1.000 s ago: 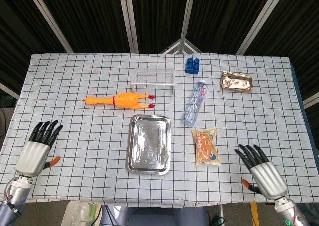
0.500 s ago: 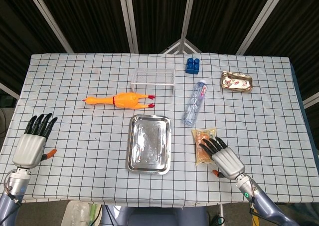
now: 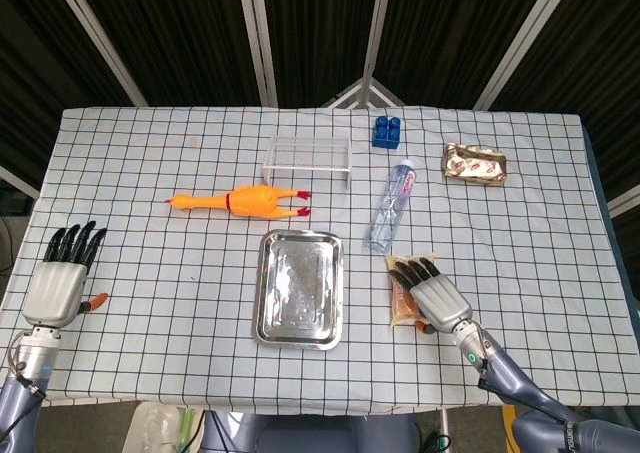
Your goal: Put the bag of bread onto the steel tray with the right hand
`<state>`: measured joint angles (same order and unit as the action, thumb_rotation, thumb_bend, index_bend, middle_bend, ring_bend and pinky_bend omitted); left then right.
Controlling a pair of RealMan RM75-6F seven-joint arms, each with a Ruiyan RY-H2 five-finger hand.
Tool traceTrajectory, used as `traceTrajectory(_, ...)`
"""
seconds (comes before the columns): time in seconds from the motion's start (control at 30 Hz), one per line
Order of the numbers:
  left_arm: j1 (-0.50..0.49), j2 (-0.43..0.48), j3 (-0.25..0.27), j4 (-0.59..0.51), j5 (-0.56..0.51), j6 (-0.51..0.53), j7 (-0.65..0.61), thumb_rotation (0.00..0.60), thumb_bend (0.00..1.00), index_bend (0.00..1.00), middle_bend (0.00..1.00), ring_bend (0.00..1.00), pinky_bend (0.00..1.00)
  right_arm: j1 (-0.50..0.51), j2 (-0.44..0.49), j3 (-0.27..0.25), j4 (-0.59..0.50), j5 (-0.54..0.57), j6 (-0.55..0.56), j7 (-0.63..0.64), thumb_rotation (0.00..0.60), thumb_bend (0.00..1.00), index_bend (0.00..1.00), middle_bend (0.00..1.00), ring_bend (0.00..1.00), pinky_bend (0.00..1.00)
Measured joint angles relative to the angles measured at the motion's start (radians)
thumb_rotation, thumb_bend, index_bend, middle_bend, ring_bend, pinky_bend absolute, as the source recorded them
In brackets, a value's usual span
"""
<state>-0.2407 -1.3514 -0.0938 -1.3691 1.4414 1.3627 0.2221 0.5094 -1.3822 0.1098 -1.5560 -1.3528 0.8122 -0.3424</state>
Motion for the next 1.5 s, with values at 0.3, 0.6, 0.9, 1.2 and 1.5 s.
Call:
traceTrajectory(0.3, 0.004, 0.014, -0.001, -0.008, -0.013, 0.004, -0.012, 0.6, 0.02, 0.0, 0.0, 0.0, 0.0, 0.015, -0.03, -0.022, 0.032, -0.023, 0.029, 0.05, 0.6, 0.3, 0.39, 0.44, 0.36, 0.67)
traceTrajectory(0.6, 0.009, 0.02, 0.005, -0.02, -0.006, 0.02, -0.014, 0.6, 0.02, 0.0, 0.0, 0.0, 0.0, 0.011, -0.027, -0.044, 0.013, -0.052, 0.079, 0.046, 0.6, 0.3, 0.39, 0.44, 0.36, 0.67)
traceTrajectory(0.9, 0.009, 0.024, 0.01, -0.024, -0.003, 0.018, -0.023, 0.6, 0.02, 0.0, 0.0, 0.0, 0.0, 0.014, -0.013, -0.052, -0.156, -0.082, 0.139, -0.092, 0.6, 0.3, 0.39, 0.44, 0.36, 0.67)
traceTrajectory(1.2, 0.001, 0.022, 0.009, -0.013, -0.017, -0.005, -0.028, 0.6, 0.02, 0.0, 0.0, 0.0, 0.0, 0.081, -0.082, -0.003, -0.26, 0.019, 0.127, -0.287, 0.6, 0.3, 0.39, 0.44, 0.36, 0.67)
traceTrajectory(1.5, -0.014, 0.018, -0.001, 0.003, -0.06, -0.05, -0.028, 0.6, 0.02, 0.0, 0.0, 0.0, 0.0, 0.211, -0.192, 0.077, -0.247, 0.23, 0.079, -0.434, 0.6, 0.3, 0.39, 0.44, 0.36, 0.67)
